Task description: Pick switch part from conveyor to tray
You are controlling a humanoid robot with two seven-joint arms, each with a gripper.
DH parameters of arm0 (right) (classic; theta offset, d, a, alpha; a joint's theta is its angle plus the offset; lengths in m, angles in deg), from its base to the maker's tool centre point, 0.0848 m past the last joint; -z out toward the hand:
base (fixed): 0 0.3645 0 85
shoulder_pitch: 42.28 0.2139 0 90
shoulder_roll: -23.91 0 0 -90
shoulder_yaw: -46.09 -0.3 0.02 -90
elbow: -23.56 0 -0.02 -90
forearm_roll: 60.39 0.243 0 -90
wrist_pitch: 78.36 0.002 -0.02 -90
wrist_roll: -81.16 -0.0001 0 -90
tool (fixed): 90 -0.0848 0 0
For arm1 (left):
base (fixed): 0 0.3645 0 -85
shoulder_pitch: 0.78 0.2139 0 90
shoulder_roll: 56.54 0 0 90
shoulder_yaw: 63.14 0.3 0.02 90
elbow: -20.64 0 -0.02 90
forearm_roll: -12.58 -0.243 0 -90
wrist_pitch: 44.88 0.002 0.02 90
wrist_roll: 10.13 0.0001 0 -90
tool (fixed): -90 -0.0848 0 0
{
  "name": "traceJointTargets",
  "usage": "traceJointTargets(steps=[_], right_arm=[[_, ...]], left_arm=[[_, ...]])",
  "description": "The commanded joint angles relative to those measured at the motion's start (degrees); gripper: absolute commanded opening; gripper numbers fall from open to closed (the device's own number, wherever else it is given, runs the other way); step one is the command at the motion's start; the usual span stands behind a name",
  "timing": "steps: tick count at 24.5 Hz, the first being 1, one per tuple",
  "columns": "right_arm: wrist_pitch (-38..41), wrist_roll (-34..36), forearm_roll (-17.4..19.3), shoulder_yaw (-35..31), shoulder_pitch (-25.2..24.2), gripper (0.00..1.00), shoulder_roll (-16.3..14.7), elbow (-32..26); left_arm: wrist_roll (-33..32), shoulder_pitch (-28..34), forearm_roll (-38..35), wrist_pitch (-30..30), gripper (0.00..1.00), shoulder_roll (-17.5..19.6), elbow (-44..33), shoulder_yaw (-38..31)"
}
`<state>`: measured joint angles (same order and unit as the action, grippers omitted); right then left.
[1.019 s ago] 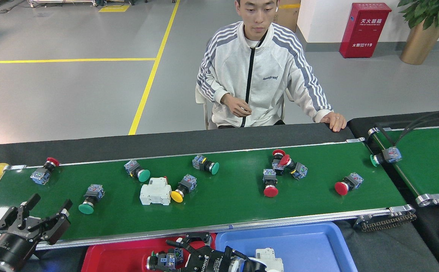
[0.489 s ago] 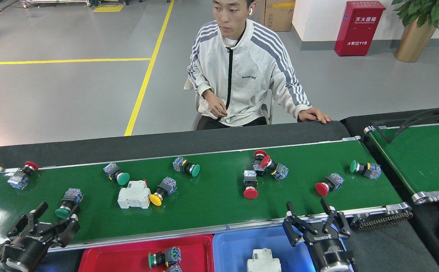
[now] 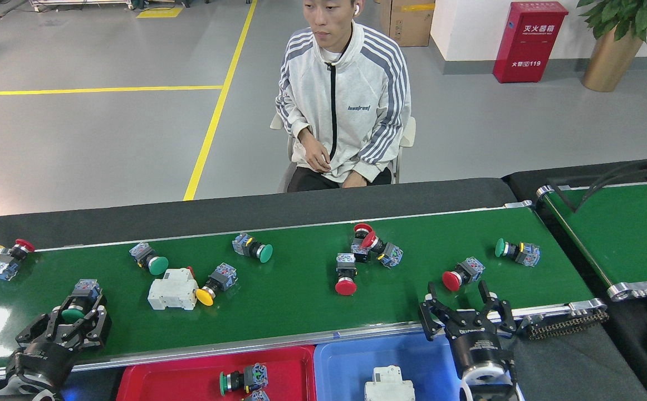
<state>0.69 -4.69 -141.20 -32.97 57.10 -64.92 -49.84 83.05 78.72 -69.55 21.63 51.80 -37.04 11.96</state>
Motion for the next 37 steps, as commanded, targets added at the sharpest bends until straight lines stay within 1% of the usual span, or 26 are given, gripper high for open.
traceJointTargets(steps=[1,2,4,5,6,7,8,9,10,11,12,14,16,17,20,21,23,24,26,28,30,31,32,33,34,37], right_arm=[[-1.70,-0.28,0.13,0.22,2.31,0.99,0.06,1.77],[-1.70,-0.28,0.22,0.13,3.01,0.99,0.06,2.65],[-1.70,-0.28,0.48,-0.04,4.42,0.99,-0.12,4.50],[-1.70,-0.28,0.57,-0.22,5.12,0.99,-0.12,5.73],[-1.70,-0.28,0.48,-0.13,5.65,0.99,-0.12,6.70],[-1.70,-0.28,0.57,-0.22,6.26,0.99,-0.12,7.75],[-1.70,-0.28,0.66,-0.22,7.32,0.95,-0.12,9.24],[-1.61,-0.28,0.66,-0.22,7.67,0.90,-0.12,9.95],[-1.35,-0.37,0.66,-0.22,8.20,0.76,-0.20,10.56],[-1.09,-0.37,0.66,-0.13,8.55,0.57,-0.56,10.91],[-1.09,-0.37,0.57,0.13,8.64,0.42,-1.52,10.91],[-0.65,-0.37,0.57,0.66,8.64,0.25,-2.49,10.91],[0.94,-0.37,0.48,0.66,8.46,0.18,-2.58,10.91],[1.99,-0.37,0.48,0.66,8.37,0.15,-2.67,10.83],[3.31,-0.20,0.39,0.92,8.11,0.15,-2.58,9.16],[4.98,-0.28,0.39,2.33,7.93,0.15,-2.67,7.22],[8.84,-0.20,0.39,5.76,6.35,0.14,-2.67,2.04],[10.25,-0.20,0.39,7.16,5.74,0.13,-2.58,-0.34],[14.03,-0.20,0.22,12.53,5.12,0.08,-2.58,-4.55],[16.40,-0.28,-0.05,19.29,5.21,0.06,-2.31,-6.22],[17.20,-0.20,-0.48,27.20,5.30,0.07,-1.96,-6.84],[17.63,-0.02,-0.48,31.16,5.30,0.13,-1.52,-6.75],[18.07,0.42,-0.48,35.20,5.30,0.41,-1.44,-6.75],[18.16,0.51,-0.48,37.84,5.30,0.79,-1.26,-6.75],[18.34,0.77,-0.48,40.56,5.03,0.99,-1.00,-6.66],[18.34,1.83,-0.31,43.02,4.86,0.99,-0.91,-6.31]], left_arm=[[1.04,0.74,1.01,-2.17,0.05,0.11,-3.15,-0.13],[1.65,2.15,1.88,-4.37,0.05,0.11,-6.31,-0.13],[1.74,8.56,3.29,-13.23,0.07,0.11,-15.79,-0.22],[1.65,12.77,3.90,-18.33,0.09,0.11,-21.58,-0.22],[1.65,15.33,3.99,-20.98,0.11,0.02,-25.12,-0.31],[1.57,18.32,3.99,-21.50,0.16,-0.24,-28.46,-0.31],[1.48,22.01,3.73,-21.50,0.28,-1.21,-32.50,-0.05],[1.30,23.68,3.55,-21.50,0.40,-1.91,-34.26,0.22],[1.21,25.26,3.20,-21.50,0.67,-3.05,-35.93,1.45],[1.21,25.88,2.68,-21.50,1.00,-4.64,-37.16,2.94],[1.21,26.23,2.59,-21.50,1.00,-5.87,-37.86,3.91],[1.21,26.49,2.59,-21.50,1.00,-6.75,-38.21,4.17],[1.21,26.32,2.59,-21.50,1.00,-7.01,-37.95,3.82],[1.21,26.14,2.68,-20.45,1.00,-6.92,-37.69,3.47],[1.21,26.23,2.76,-14.47,1.00,-6.92,-37.25,0.22],[1.21,26.32,2.76,-11.84,1.00,-7.01,-36.63,-1.19],[1.21,25.97,3.20,-4.46,1.00,-7.27,-34.26,-3.30],[1.30,25.88,3.29,-2.26,1.00,-7.10,-33.20,-3.82],[1.30,25.35,3.47,-1.20,1.00,-6.66,-31.10,-4.97],[1.30,24.83,3.47,-1.20,1.00,-6.48,-30.30,-6.20],[1.30,24.03,3.47,-1.20,1.00,-6.39,-29.95,-6.29],[1.30,23.42,3.47,-0.94,1.00,-6.22,-29.60,-6.29],[1.30,22.63,3.47,-0.76,1.00,-6.13,-28.90,-6.37],[1.30,21.92,3.29,-0.67,1.00,-5.95,-28.28,-6.55],[1.30,20.78,3.29,-0.50,1.00,-5.43,-26.97,-6.81],[1.30,17.35,2.85,-0.32,1.00,-3.49,-23.27,-6.81]])
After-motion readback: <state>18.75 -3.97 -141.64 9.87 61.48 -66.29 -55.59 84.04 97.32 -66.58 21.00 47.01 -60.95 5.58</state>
